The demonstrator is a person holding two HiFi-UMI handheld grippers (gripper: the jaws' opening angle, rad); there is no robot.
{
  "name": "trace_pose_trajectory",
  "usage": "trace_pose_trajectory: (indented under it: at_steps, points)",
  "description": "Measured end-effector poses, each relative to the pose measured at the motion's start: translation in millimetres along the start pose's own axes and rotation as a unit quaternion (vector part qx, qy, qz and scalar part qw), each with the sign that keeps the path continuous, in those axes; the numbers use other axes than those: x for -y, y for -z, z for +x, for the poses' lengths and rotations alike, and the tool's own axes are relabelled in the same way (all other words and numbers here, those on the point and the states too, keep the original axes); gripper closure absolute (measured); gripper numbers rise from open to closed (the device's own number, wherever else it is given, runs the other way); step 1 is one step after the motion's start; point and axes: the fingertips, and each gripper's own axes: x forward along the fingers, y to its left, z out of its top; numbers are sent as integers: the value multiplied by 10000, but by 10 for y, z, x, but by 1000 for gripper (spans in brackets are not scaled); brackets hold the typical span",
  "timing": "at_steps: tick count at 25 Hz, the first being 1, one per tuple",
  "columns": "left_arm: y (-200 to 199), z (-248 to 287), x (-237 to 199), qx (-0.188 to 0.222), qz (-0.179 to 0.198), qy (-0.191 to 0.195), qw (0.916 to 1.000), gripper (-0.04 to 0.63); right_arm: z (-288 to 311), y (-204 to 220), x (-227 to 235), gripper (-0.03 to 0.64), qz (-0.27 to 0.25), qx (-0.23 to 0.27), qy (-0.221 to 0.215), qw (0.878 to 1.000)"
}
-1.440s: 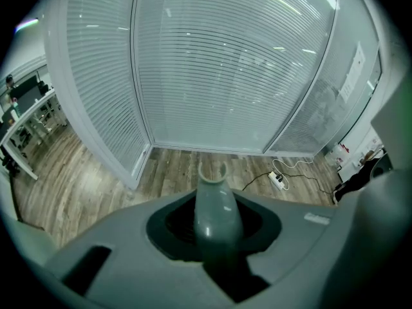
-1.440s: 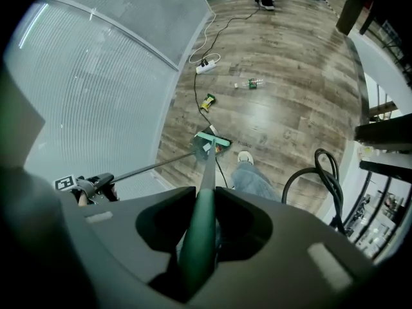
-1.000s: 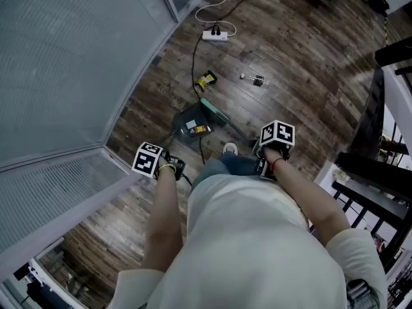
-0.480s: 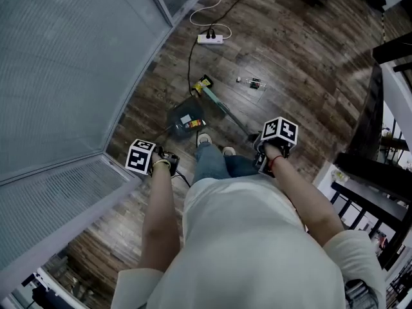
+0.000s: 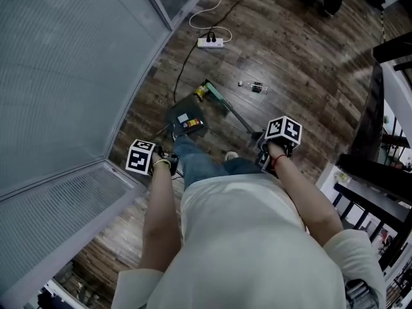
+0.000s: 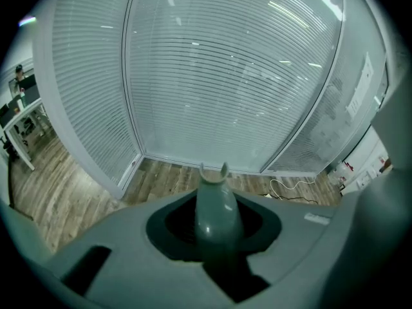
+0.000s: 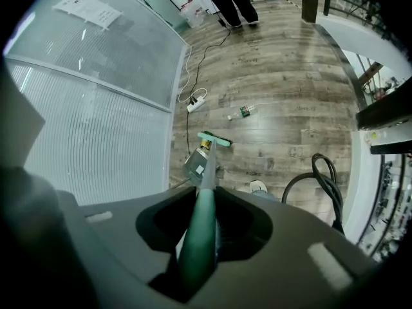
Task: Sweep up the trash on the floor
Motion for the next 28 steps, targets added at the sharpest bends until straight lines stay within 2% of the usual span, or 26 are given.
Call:
trace_pose_trajectory:
  at_steps: [10,17,28]
  points:
    - [-465,578,155,-314,58,6,9995,506,276,-368,-506,518,468,381,37,9982]
    - [-919,1022,498,-497,419,163,9978,506,516,-541,-934,518,719,613,219,9953]
    - [-1541,1492,1070,-666,987,540,9914,506,797,-691,-1361,518,1161,844,516,9883]
